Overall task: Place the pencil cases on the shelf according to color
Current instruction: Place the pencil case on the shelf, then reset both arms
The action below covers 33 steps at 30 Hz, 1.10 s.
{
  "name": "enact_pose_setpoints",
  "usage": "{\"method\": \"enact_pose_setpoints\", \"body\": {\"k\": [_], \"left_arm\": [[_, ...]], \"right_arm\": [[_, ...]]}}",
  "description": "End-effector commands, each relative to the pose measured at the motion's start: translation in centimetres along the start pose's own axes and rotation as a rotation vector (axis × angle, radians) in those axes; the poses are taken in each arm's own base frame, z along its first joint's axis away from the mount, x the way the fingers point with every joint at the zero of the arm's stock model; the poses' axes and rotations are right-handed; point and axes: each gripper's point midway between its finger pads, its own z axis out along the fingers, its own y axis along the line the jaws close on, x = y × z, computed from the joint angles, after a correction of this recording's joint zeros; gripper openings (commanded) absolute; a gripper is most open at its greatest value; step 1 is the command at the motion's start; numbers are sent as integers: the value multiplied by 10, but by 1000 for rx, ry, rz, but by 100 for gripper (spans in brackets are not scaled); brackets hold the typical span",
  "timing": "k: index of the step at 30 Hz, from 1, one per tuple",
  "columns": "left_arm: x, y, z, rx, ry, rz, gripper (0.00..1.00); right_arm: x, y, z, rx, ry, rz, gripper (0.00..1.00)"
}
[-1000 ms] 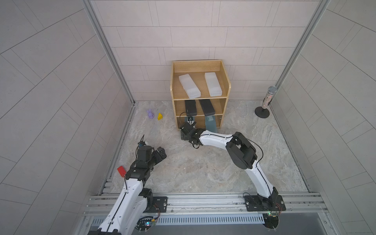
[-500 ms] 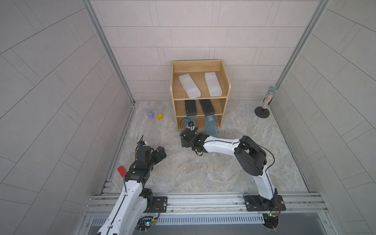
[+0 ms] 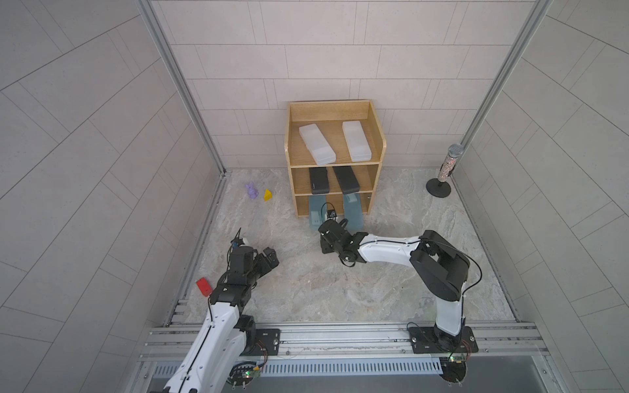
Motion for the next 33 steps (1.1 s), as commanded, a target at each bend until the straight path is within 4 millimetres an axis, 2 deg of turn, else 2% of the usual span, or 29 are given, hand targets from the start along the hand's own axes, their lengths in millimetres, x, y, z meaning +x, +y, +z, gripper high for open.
{"method": "enact_pose_setpoints", "body": {"k": [1, 7, 11, 15, 19, 22, 24, 26, 29, 33], "left_arm": [[-1, 1, 0, 1, -6, 8, 100], [-3, 4, -2, -11, -27, 4, 100], [-2, 4, -1, -9, -25, 6, 100], [-3, 3, -1, -10, -22, 3, 100], [-4, -3, -4, 20, -23, -22, 100], [-3, -2, -8, 15, -14, -56, 100], [-18, -15, -18, 43, -43, -62, 100], [-28, -23, -25, 61, -72, -60, 100], [-46, -30, -31, 72, -144, -41, 100], [-76, -25, -35, 7, -281, 28, 100]], "right_arm": [[-13, 15, 15, -63, -22, 31, 46], [-20, 17, 37, -55, -17, 50, 46], [-28, 18, 32, -64, -40, 46, 47], [-39, 20, 10, -93, -73, 24, 51], [-45, 21, -31, -100, -114, -37, 68], [-38, 13, -62, -92, -143, -99, 80], [-32, 3, -83, -68, -180, -134, 92], [-25, -18, -101, -17, -220, -143, 100], [-19, -61, -130, 81, -308, -104, 100], [-20, -127, -167, 227, -404, -75, 100]]}}
